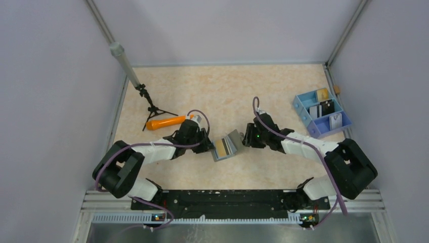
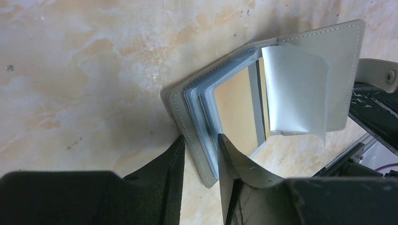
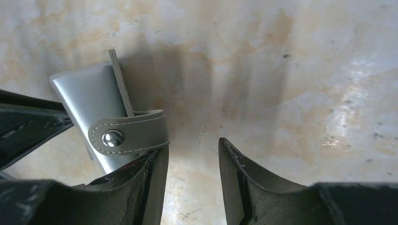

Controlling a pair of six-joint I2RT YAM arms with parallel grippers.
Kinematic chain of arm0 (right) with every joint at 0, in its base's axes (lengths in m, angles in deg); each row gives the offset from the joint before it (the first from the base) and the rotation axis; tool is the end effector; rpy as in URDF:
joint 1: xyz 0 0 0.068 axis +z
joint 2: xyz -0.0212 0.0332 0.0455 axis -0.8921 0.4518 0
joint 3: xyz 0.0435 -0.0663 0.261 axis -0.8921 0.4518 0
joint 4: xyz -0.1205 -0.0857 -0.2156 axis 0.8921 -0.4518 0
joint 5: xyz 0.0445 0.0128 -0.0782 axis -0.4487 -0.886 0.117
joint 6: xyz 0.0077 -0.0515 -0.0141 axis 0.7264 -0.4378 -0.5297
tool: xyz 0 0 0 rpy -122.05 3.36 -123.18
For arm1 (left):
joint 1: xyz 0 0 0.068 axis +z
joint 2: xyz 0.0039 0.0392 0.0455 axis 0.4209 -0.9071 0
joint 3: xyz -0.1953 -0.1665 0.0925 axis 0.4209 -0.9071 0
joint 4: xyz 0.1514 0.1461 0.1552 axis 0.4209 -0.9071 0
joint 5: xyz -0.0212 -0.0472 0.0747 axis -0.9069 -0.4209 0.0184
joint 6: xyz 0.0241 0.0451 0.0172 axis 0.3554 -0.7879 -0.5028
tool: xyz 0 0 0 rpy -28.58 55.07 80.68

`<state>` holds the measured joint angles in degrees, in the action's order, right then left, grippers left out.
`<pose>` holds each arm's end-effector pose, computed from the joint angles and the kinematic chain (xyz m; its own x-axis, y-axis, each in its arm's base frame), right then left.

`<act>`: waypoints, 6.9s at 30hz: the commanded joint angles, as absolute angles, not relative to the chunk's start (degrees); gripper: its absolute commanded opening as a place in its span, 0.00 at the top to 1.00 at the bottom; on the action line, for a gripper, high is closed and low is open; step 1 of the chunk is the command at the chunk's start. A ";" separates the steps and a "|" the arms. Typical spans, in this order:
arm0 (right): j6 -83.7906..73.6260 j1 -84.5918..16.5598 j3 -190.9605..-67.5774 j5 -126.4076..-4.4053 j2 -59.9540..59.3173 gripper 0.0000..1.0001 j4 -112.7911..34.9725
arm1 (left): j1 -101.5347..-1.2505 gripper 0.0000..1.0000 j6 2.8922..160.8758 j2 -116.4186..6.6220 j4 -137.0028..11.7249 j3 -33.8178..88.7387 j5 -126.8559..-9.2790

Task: Put the credit cards into the card holder
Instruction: Close the card holder at the center of the board.

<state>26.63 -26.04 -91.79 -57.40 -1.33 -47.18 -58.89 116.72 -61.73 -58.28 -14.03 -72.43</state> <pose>0.2124 0.1604 0.1696 -0.8571 0.1326 -0.4978 -0.0846 0.9169 0.3900 0.2116 -0.1521 0.1435 -0.8927 -0.2504 -0.3746 0.0391 0.7853 -0.6179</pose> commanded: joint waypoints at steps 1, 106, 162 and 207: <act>26.13 -24.47 -90.61 -63.69 -1.99 0.56 -37.90 | -58.71 0.68 116.61 -61.96 -55.59 -15.07 -73.25; 43.99 -26.35 -106.04 -47.05 -18.35 0.22 -54.35 | -87.57 1.00 93.96 -52.26 -59.07 -1.30 -29.60; 21.22 -29.24 -104.62 -98.72 -16.79 1.00 -38.86 | -66.08 0.01 101.06 -34.23 -68.41 -0.54 -86.14; 35.57 -15.84 -97.20 -64.15 -19.93 0.41 -45.03 | -65.68 0.99 124.62 -30.26 -44.08 -19.25 -74.49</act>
<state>34.49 -16.64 -96.75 -64.46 -20.41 -49.45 -65.91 124.30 -32.09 -48.40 -18.93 -74.70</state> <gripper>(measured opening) 0.621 0.089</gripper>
